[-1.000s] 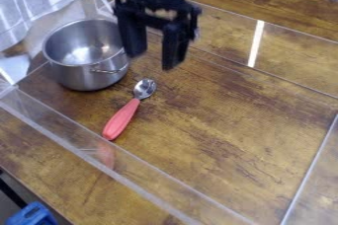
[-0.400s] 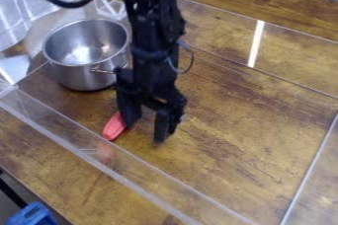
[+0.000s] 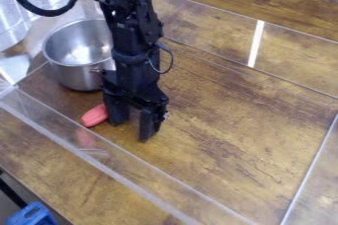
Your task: Move the pink spoon to the left side of the table
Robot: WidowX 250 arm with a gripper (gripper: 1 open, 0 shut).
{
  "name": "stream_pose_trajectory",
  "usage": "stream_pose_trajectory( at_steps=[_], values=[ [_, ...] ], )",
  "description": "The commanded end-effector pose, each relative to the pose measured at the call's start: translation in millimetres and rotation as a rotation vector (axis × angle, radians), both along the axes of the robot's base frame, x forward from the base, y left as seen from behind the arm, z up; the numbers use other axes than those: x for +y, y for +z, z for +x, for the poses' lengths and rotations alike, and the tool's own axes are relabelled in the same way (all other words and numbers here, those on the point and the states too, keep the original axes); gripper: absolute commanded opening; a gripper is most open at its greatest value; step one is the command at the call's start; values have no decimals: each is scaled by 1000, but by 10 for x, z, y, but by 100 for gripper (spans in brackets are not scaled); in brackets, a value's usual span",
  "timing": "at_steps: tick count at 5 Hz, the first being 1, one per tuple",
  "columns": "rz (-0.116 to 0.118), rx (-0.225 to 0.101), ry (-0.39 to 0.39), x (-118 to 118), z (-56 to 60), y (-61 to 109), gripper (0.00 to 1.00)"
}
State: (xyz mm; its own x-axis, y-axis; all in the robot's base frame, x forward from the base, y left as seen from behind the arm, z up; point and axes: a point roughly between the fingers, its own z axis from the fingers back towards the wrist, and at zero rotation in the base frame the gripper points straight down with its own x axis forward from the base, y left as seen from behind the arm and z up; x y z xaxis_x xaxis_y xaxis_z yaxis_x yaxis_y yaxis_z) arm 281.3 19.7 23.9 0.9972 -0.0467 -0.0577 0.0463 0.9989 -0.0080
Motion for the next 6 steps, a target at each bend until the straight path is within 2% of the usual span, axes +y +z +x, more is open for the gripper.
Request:
stream_pose_trajectory(
  at_steps=[1, 3, 5, 6],
  values=[
    [-1, -52, -11, -26, 146, 182, 0],
    [-4, -58, 98, 101, 118, 184, 0],
    [-11, -62, 59, 4, 168, 278, 0],
    [-12, -68, 78, -116, 187, 292, 0]
  ],
)
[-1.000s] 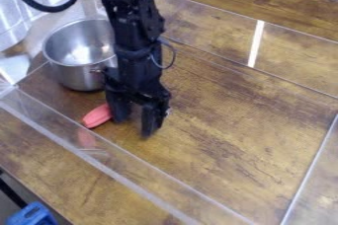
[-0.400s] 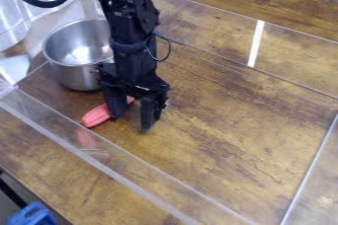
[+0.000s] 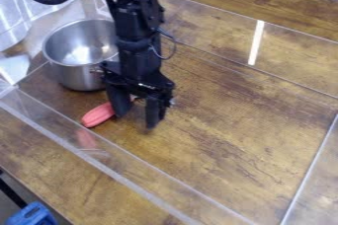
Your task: Move the pink spoon to the left side of the table
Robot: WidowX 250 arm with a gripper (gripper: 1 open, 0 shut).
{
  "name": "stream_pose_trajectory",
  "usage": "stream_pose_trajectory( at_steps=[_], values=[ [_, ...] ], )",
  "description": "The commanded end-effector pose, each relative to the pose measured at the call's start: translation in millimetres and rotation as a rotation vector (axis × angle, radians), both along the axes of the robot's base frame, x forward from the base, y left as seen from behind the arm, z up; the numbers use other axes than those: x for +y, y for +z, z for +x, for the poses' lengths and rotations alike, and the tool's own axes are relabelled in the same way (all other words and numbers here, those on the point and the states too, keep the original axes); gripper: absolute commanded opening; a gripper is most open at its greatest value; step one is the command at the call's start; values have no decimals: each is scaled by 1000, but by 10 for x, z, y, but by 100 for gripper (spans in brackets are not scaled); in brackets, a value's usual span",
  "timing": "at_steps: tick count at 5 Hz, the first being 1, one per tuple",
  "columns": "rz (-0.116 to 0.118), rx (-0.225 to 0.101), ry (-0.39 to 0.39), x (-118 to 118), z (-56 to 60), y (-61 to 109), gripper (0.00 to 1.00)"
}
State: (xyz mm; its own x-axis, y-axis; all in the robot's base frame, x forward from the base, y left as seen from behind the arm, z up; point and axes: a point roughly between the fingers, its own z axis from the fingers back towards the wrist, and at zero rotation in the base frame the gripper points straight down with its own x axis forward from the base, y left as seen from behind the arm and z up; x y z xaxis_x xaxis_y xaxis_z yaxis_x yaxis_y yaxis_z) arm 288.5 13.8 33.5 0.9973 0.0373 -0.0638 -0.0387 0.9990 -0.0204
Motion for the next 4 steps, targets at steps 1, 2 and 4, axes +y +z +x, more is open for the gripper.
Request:
stream_pose_trajectory(
  at_steps=[1, 2, 4],
  values=[
    [3, -75, 17, -156, 142, 202, 0],
    [5, -76, 98, -145, 207, 132, 100],
    [3, -85, 157, 16, 244, 27, 100]
  ],
)
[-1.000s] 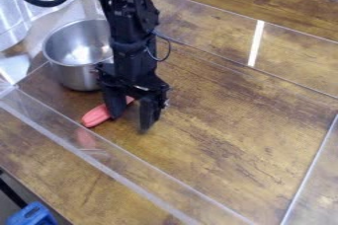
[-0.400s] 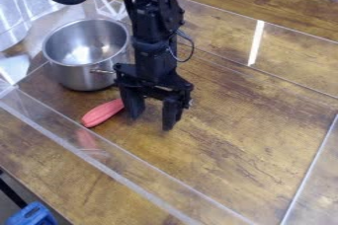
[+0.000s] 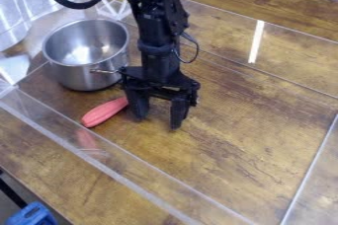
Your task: Move the pink spoon to the left side of the table
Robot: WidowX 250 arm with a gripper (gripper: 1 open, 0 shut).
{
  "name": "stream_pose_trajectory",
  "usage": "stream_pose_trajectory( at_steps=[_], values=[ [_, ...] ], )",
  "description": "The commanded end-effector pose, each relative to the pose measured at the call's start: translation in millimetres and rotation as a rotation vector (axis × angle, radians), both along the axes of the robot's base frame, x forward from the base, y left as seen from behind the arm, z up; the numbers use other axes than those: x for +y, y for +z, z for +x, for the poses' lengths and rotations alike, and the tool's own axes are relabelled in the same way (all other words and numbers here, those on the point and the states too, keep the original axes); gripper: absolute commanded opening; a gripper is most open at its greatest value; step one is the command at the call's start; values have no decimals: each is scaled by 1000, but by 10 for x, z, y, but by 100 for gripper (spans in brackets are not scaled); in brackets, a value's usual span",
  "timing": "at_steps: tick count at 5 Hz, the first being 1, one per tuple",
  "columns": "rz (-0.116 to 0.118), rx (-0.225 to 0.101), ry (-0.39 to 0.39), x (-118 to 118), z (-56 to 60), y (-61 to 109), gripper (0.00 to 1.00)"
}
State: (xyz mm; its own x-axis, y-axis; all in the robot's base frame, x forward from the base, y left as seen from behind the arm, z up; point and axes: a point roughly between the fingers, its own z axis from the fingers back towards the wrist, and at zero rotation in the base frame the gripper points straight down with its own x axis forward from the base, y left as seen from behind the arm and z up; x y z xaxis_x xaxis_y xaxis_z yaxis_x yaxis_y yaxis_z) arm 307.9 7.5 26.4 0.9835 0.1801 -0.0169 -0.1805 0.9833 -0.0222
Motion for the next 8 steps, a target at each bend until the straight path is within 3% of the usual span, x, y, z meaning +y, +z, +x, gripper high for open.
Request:
stream_pose_trajectory(
  at_steps=[1, 2, 4, 6, 8],
  values=[
    [-3, -45, -8, 187, 19, 57, 100],
    [-5, -46, -10, 192, 8, 105, 0],
    [-6, -44, -28, 99, -7, 103, 0],
    [1, -43, -71, 193, -101, 146, 0],
    [9, -41, 12, 198, -86, 229, 0]
  ],
)
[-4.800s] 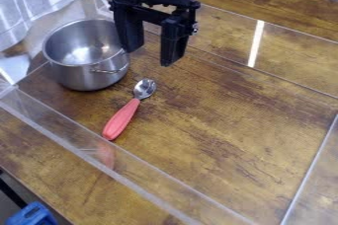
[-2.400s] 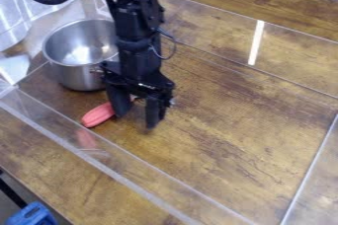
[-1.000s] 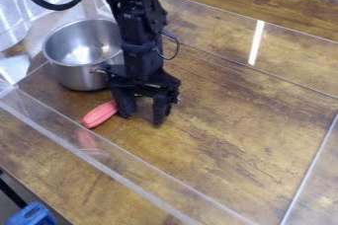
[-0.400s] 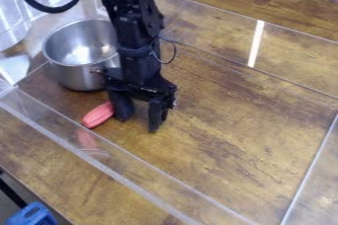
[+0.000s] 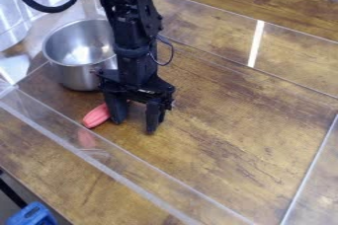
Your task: Move the pink spoon to the left side of the table
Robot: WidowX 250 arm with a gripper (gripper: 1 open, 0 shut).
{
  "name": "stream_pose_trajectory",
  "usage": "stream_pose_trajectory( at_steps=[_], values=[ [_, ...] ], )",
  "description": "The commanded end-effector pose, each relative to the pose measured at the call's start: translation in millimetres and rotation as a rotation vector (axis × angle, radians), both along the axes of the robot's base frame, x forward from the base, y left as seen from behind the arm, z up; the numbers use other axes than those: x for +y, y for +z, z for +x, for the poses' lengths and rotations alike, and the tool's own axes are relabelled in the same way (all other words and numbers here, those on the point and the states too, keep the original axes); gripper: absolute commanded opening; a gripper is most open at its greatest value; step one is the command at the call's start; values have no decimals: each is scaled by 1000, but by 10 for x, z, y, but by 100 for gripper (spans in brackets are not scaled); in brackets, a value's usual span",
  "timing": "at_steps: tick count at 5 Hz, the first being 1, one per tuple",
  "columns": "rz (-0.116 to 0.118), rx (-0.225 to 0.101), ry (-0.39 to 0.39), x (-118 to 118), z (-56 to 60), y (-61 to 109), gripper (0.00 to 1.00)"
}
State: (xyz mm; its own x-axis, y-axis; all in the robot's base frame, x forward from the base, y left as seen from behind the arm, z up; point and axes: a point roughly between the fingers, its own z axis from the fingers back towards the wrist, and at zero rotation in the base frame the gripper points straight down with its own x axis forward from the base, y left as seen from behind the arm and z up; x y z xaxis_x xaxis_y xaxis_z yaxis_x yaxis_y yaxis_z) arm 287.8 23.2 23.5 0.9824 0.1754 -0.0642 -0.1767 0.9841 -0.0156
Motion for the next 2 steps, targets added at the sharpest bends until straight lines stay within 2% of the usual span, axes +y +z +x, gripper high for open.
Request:
stream_pose_trajectory(
  at_steps=[1, 2],
  values=[
    [14, -90, 31, 59, 65, 272, 0],
    [18, -90, 48, 81, 15, 268, 0]
  ],
)
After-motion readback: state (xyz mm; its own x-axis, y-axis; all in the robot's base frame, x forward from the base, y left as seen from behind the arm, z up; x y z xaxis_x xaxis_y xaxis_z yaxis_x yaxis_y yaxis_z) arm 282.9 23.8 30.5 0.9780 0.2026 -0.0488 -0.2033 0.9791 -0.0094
